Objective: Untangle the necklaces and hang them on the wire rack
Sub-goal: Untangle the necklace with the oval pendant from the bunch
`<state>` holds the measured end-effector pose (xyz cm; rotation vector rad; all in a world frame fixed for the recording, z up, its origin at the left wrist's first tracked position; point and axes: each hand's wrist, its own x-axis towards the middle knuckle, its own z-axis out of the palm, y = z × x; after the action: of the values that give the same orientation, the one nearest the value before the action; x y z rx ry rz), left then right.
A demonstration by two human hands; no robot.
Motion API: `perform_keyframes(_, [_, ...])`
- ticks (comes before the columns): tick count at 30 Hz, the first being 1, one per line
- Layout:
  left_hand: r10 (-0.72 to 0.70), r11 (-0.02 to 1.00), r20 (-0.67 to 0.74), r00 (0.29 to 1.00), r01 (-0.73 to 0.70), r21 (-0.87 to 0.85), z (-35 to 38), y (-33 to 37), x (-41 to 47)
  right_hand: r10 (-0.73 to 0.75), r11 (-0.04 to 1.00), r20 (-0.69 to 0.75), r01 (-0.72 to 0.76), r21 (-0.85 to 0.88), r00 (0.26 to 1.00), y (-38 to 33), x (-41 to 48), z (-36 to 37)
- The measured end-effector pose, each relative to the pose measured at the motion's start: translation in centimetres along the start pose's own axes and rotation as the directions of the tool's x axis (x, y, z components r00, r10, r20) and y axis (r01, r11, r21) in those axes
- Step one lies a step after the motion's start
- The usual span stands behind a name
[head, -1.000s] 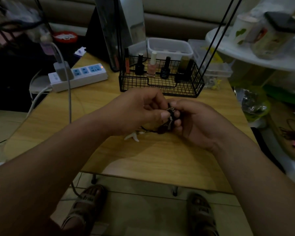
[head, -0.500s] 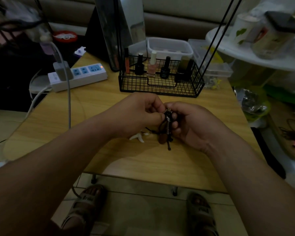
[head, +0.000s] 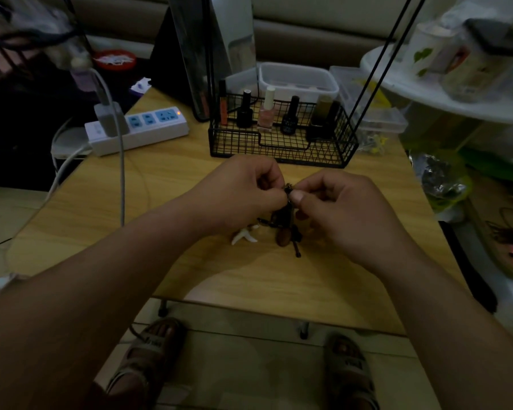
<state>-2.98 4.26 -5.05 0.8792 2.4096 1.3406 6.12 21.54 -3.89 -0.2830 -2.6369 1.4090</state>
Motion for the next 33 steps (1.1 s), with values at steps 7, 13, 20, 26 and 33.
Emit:
perform_keyframes(7, [0.011, 0.999, -0.064, 0.998, -0.008, 0.053, 0.1, -0.2, -0.1, -0.101, 0.979, 0.019, 0.103, -0.177, 0.995, 0.4, 0.3, 0.3])
perform_keyframes(13, [0.084, 0.983, -0.116, 0.990, -0.064, 0.174, 0.6, 0.0, -0.4, -0.219, 0.901, 0.009, 0.206, -0.381, 0.976, 0.5, 0.2, 0.4])
perform_keyframes(20, [0.067, 0.988, -0.146, 0.987, -0.046, 0.144, 0.7, 0.1, -0.4, -0.327, 0.879, -0.034, 0.291, -0.379, 0.944, 0.6, 0.2, 0.8])
perform_keyframes(26, [-0.172, 0.947, -0.080, 0.982, 0.142, -0.287, 0.1, 0.8, 0.0, -0.144, 0.986, -0.106, 0.151, 0.071, 0.984, 0.2, 0.1, 0.8])
perform_keyframes(33, [-0.146, 0.959, -0.041, 0.988, 0.131, -0.252, -0.4, 0.5, 0.0, -0.103, 0.995, 0.048, 0.101, 0.025, 0.994, 0.6, 0.1, 0.9])
